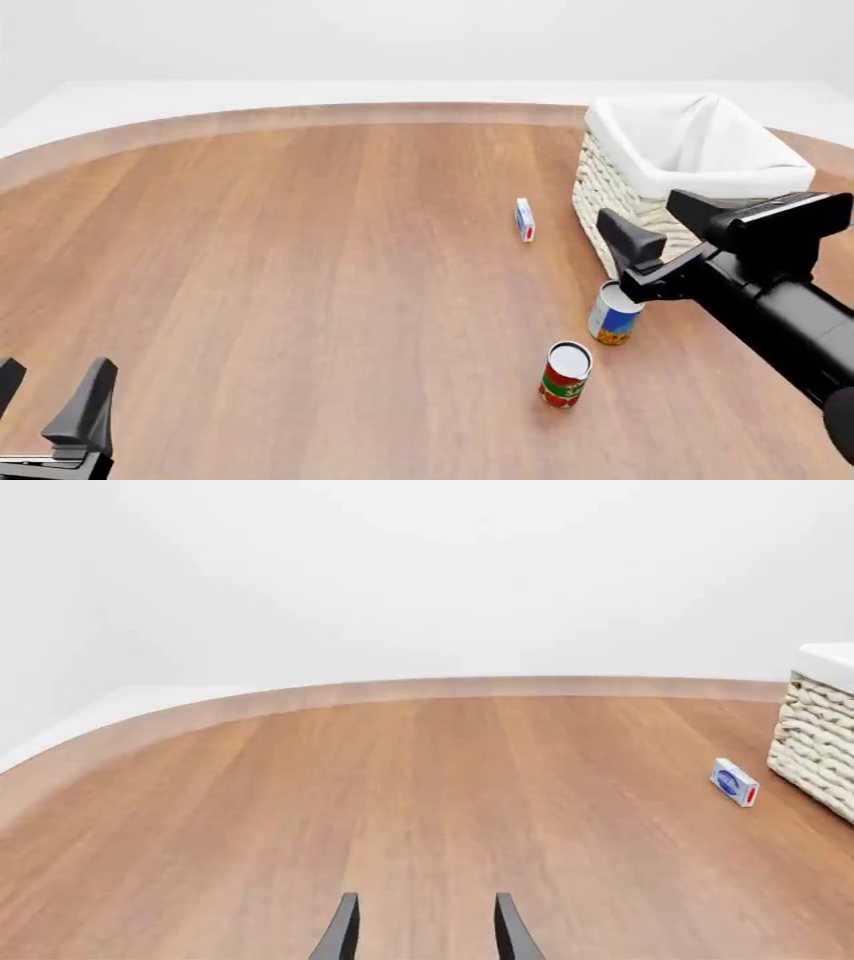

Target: Pick up the alphabet soup and the cream cheese box, and put them in the basket.

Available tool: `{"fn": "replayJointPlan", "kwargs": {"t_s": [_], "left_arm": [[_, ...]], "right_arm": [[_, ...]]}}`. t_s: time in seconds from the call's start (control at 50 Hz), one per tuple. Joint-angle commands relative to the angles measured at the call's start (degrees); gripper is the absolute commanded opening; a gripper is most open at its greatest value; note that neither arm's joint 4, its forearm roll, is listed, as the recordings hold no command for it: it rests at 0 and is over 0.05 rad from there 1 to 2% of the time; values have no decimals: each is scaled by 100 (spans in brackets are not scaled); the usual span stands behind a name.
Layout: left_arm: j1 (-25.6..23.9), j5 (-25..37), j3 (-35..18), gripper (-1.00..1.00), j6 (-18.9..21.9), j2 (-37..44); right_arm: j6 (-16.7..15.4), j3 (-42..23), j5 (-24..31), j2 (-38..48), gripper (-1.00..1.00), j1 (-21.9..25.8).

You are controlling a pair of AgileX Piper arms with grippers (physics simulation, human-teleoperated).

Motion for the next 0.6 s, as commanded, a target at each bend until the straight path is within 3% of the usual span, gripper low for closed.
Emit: {"fn": "replayJointPlan", "kwargs": {"t_s": [0.02, 0.06, 0.6], "left_arm": [[0, 0, 0, 100, 0, 0], [0, 0, 0, 100, 0, 0], [0, 0, 0, 100, 0, 0]], "right_arm": [[21, -639, 231, 607, 100, -52], [-180, -754, 283, 748, 100, -105], [-142, -2010, 725, 1839, 100, -183]]}}
